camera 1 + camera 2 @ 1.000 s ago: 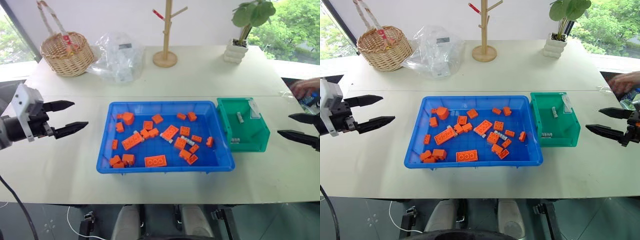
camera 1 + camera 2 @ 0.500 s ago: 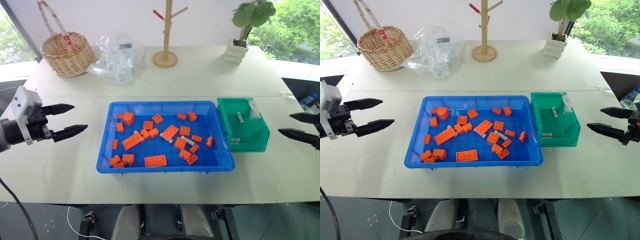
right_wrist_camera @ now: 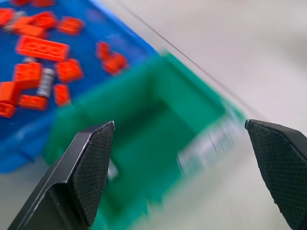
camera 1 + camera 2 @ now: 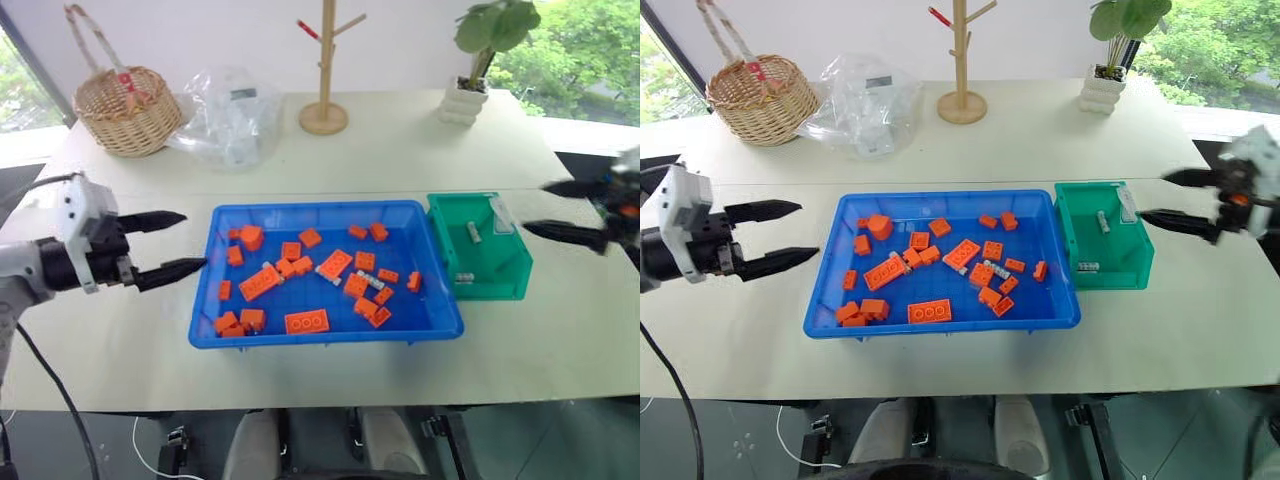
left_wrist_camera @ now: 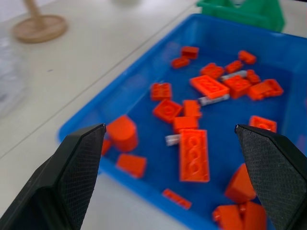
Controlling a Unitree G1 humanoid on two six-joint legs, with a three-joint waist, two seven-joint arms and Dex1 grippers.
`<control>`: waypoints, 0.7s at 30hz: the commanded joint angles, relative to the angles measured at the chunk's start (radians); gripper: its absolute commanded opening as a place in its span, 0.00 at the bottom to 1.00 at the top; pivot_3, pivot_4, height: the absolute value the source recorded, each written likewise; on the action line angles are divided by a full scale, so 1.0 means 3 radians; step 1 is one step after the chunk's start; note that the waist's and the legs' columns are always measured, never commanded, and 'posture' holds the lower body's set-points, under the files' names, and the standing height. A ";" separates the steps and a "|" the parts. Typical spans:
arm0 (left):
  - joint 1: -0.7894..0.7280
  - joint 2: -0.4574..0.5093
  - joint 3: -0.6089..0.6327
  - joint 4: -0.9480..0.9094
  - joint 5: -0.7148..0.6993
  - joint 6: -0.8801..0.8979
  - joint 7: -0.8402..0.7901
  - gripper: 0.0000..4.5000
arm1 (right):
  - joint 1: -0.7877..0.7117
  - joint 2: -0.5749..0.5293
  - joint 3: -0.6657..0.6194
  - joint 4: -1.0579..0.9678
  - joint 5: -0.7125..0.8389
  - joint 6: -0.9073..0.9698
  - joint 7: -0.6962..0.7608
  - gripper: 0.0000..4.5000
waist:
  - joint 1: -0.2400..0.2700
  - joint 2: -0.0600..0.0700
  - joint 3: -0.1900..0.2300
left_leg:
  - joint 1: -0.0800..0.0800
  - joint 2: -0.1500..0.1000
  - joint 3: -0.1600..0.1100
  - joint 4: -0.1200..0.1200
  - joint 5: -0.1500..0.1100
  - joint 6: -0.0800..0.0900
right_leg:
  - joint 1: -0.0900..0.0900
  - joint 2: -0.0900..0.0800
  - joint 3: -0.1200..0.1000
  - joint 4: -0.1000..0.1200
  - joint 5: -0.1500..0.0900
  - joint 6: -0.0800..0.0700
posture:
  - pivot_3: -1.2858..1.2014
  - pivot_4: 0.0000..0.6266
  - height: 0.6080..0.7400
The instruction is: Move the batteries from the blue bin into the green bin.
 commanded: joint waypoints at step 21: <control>0.0465 0.0112 0.0175 -0.0587 -0.0082 0.0012 -0.0038 1.00 | -0.1779 0.2957 0.2243 0.0623 -0.1158 -0.0468 0.0004 1.00 | -0.0031 -0.0004 0.0001 | -0.0009 -0.0006 -0.0009 0.0004 0.0005 -0.0009 | -0.0010 -0.0009 -0.0016 0.0029 -0.0001 -0.0003 | 0.52 0.24 0.97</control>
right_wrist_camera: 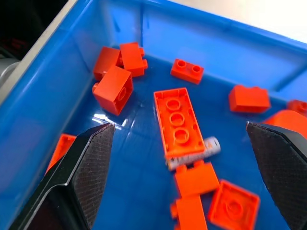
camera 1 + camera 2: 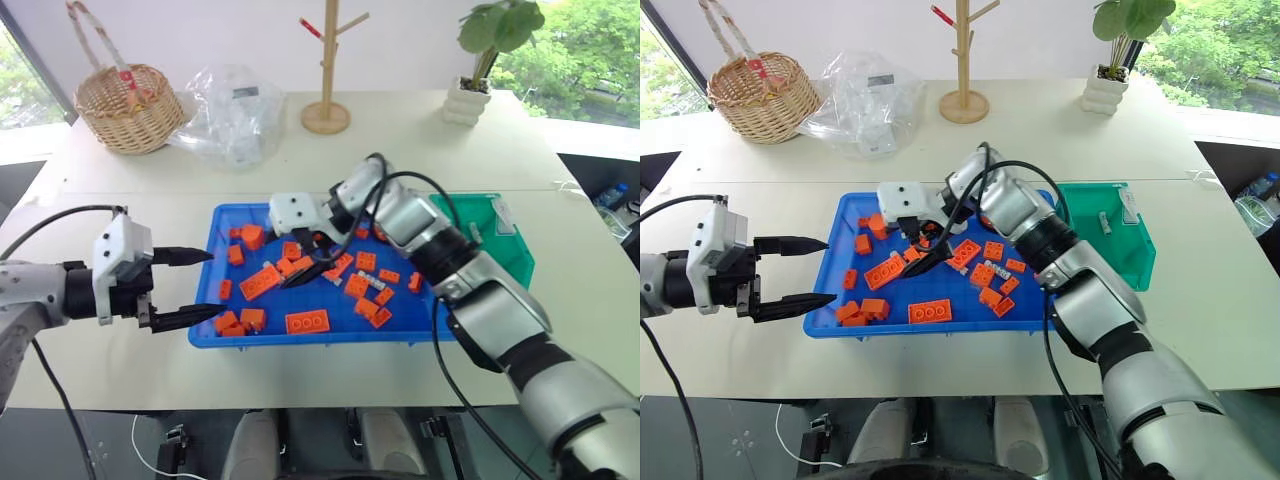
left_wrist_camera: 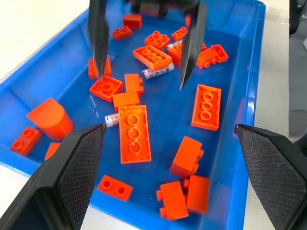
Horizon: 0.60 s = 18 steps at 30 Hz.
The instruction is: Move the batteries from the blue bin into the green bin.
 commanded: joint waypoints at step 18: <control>-0.0100 0.0051 0.0277 -0.0020 -0.0249 0.0172 0.0198 1.00 | -0.0021 0.0751 -0.0078 0.1165 -0.0561 -0.0793 -0.0636 1.00 | -0.0020 0.0000 0.0000 | 0.0002 0.0001 -0.0012 -0.0003 0.0003 -0.0007 | 0.0000 0.0002 -0.0005 0.0004 0.0000 0.0000 | 0.52 0.24 0.97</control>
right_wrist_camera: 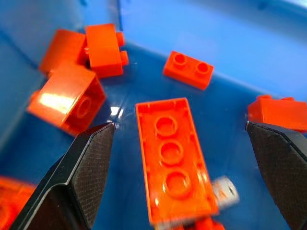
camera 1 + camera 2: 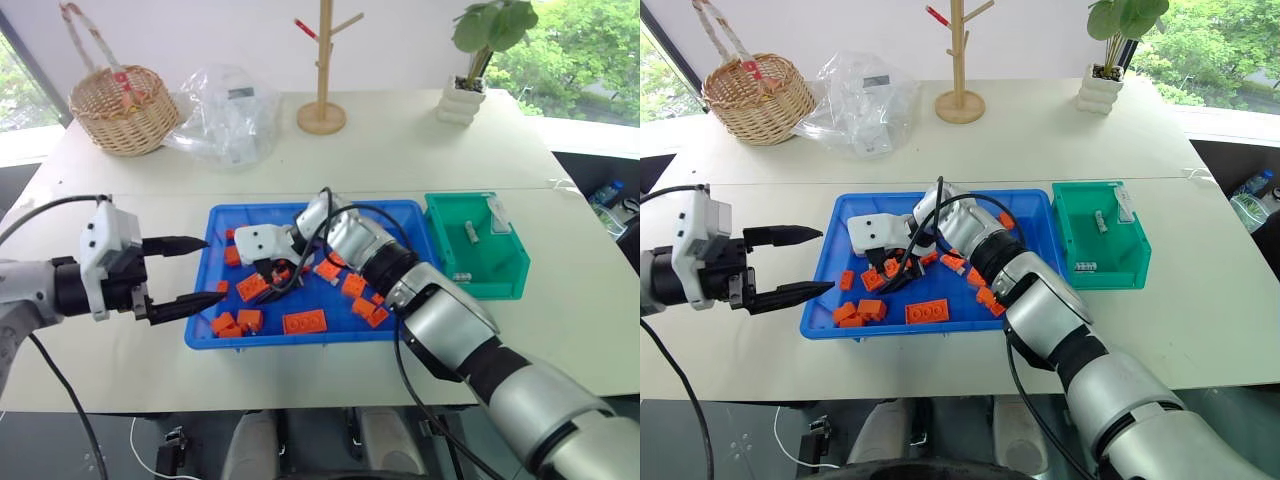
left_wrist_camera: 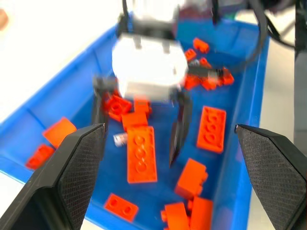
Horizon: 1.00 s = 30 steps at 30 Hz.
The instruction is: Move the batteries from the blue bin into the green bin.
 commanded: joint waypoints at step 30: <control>-0.0563 0.0006 -0.0394 0.0415 0.0212 -0.0263 -0.0139 1.00 | 0.0053 -0.0833 -0.0657 -0.0838 0.0256 0.0621 0.0126 0.93 | -0.0017 -0.0001 0.0001 | 0.0000 -0.0002 0.0003 -0.0004 0.0000 0.0000 | -0.0001 0.0003 -0.0001 -0.0002 0.0001 0.0002 | 0.52 0.24 0.97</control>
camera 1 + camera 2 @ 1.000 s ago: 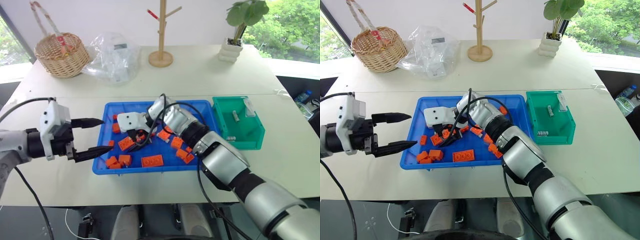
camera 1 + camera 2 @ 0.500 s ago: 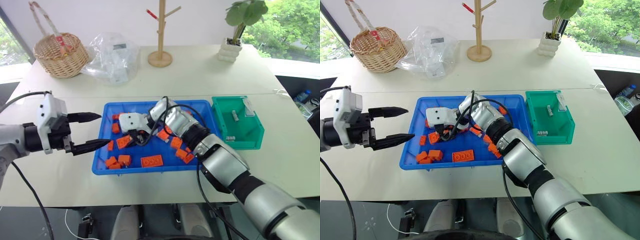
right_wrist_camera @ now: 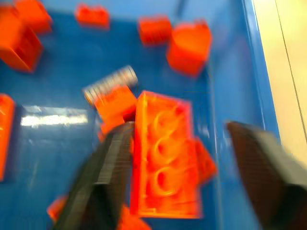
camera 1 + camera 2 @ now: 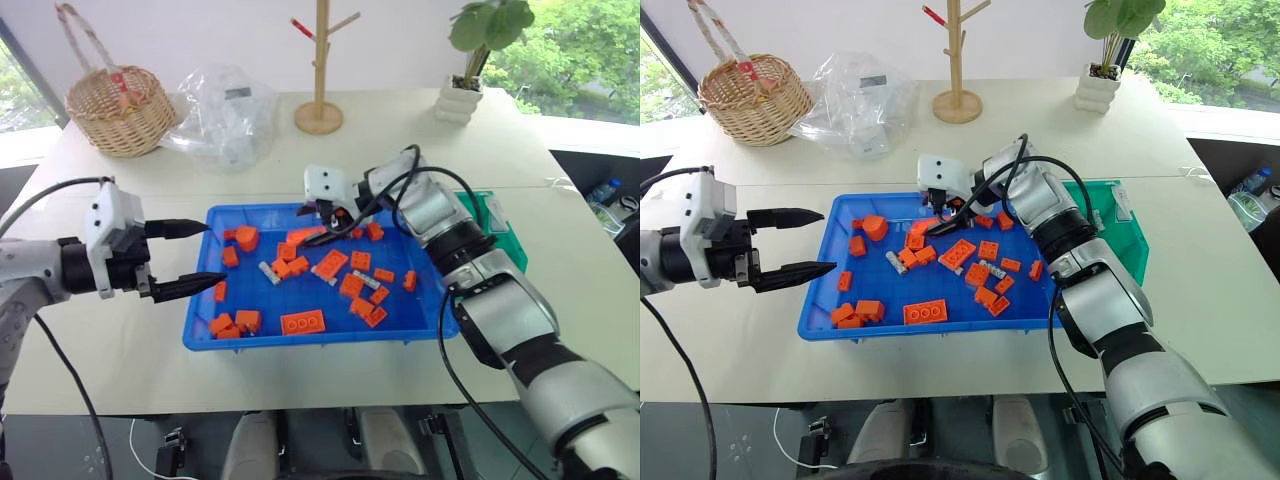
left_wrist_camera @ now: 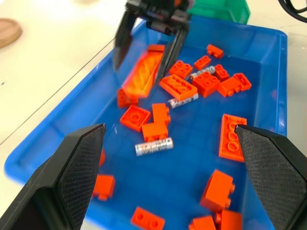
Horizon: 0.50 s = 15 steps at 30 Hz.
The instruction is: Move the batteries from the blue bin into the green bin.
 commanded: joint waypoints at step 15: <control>0.0286 -0.0006 0.0340 -0.0329 -0.0107 0.0131 0.0117 1.00 | -0.0263 0.0721 0.0288 0.0786 -0.0050 -0.1020 0.0364 0.93 | 0.0014 -0.0001 0.0001 | 0.0000 0.0001 -0.0005 0.0000 0.0000 0.0000 | 0.0001 -0.0001 0.0000 0.0000 0.0000 0.0000 | 0.52 0.24 0.97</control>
